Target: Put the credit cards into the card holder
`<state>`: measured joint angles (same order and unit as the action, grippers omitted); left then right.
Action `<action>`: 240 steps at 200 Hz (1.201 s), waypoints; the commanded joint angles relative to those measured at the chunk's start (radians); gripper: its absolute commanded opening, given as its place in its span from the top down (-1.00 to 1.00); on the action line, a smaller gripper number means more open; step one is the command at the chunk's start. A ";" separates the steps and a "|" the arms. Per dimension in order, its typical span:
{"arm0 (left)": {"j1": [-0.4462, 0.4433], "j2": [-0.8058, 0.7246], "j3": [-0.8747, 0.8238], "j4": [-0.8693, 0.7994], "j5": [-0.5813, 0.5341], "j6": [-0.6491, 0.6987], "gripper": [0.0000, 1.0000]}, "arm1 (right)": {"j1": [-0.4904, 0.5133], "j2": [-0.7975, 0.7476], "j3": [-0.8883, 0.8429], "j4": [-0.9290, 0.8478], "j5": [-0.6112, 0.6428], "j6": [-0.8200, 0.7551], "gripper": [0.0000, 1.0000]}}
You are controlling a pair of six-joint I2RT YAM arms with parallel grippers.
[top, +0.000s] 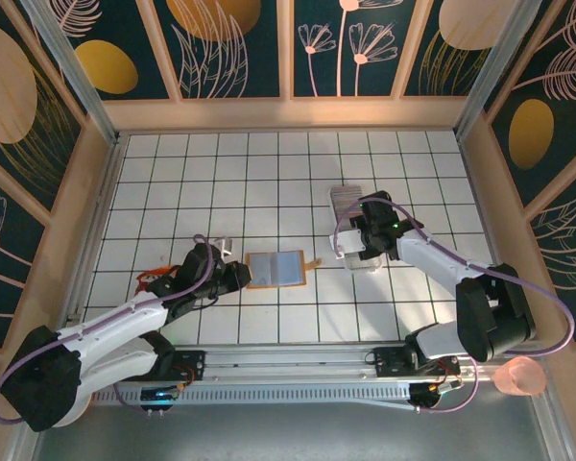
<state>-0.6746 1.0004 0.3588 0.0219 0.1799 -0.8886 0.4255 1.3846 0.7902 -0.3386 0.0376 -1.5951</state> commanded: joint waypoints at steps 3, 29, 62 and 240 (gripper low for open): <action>-0.004 -0.005 -0.011 0.018 0.013 0.003 0.80 | 0.008 0.024 -0.009 0.041 0.019 -0.008 -0.31; -0.005 -0.015 -0.014 0.016 0.012 0.000 0.83 | 0.007 0.042 -0.008 0.056 0.020 -0.004 -0.32; -0.005 -0.022 -0.017 0.013 0.007 0.000 0.84 | 0.007 0.063 0.004 0.075 0.036 -0.013 -0.25; -0.004 -0.020 -0.015 0.012 0.013 -0.002 0.93 | 0.006 0.006 0.026 0.019 0.038 -0.020 0.52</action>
<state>-0.6746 0.9882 0.3511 0.0227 0.1799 -0.8886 0.4290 1.4086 0.7902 -0.3473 0.0532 -1.5990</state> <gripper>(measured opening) 0.042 0.248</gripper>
